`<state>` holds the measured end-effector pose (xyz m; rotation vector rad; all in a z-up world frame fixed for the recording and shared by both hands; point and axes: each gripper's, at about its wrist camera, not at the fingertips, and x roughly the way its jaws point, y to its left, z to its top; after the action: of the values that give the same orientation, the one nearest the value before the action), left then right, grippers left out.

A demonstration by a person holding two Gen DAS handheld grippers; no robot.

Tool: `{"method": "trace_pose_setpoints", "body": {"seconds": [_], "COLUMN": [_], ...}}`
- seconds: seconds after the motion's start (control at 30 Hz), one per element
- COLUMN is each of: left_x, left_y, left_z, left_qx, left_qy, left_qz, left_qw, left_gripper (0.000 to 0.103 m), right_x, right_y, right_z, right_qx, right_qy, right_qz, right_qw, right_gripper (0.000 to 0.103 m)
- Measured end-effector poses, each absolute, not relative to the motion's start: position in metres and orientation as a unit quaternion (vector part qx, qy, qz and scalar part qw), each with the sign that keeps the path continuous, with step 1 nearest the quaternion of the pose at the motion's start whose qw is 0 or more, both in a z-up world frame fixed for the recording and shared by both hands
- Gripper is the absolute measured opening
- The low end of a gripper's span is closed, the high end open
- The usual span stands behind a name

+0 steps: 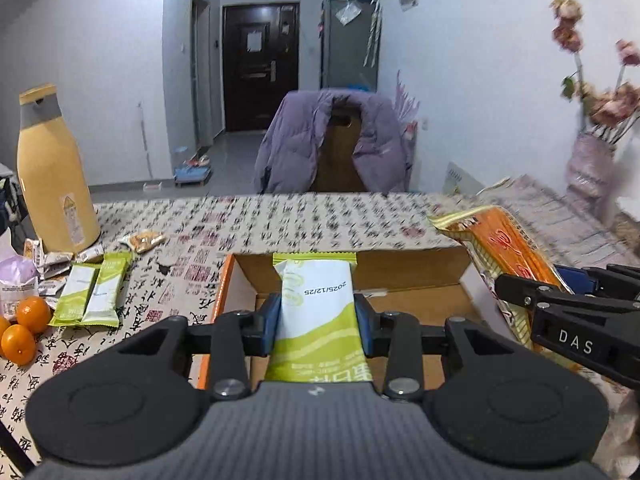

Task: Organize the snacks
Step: 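Carry both packets into the box and open both grippers, then grasp the white packet with the left gripper from the pile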

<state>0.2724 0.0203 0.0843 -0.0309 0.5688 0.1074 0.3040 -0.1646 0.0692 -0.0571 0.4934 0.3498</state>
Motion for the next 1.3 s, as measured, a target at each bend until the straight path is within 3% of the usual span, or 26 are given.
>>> {"method": "trace_pose_setpoints", "body": {"seconds": [0.33, 0.4, 0.47, 0.53, 0.6, 0.7, 0.73, 0.87, 1.3], "left_x": [0.315, 0.313, 0.310, 0.306, 0.301, 0.288, 0.285, 0.272, 0.190], "left_y": [0.029, 0.030, 0.032, 0.033, 0.035, 0.036, 0.037, 0.038, 0.044], "left_z": [0.035, 0.032, 0.033, 0.036, 0.041, 0.049, 0.051, 0.058, 0.080], "left_qx": [-0.015, -0.018, -0.021, -0.025, -0.029, -0.039, -0.042, -0.050, -0.066], "left_qy": [0.348, 0.352, 0.346, 0.334, 0.321, 0.294, 0.289, 0.277, 0.203], "left_qz": [0.070, 0.067, 0.067, 0.064, 0.063, 0.064, 0.063, 0.061, 0.048], "left_qw": [0.935, 0.933, 0.936, 0.940, 0.945, 0.953, 0.954, 0.958, 0.976], "left_gripper": [0.039, 0.040, 0.042, 0.051, 0.077, 0.100, 0.103, 0.103, 0.103], "right_x": [0.351, 0.351, 0.353, 0.352, 0.350, 0.343, 0.340, 0.329, 0.241], "right_y": [-0.153, -0.154, -0.157, -0.160, -0.162, -0.168, -0.170, -0.176, -0.194], "right_z": [0.015, 0.014, 0.015, 0.016, 0.017, 0.022, 0.023, 0.030, 0.058], "right_qx": [-0.030, -0.030, -0.025, -0.020, -0.017, -0.006, -0.004, -0.002, -0.007], "right_qy": [0.338, 0.340, 0.342, 0.340, 0.338, 0.330, 0.326, 0.317, 0.228], "right_qz": [0.156, 0.159, 0.162, 0.162, 0.163, 0.161, 0.161, 0.157, 0.180], "right_qw": [0.928, 0.927, 0.925, 0.926, 0.927, 0.930, 0.932, 0.935, 0.957], "right_gripper": [0.040, 0.045, 0.058, 0.065, 0.070, 0.088, 0.093, 0.103, 0.103]}}
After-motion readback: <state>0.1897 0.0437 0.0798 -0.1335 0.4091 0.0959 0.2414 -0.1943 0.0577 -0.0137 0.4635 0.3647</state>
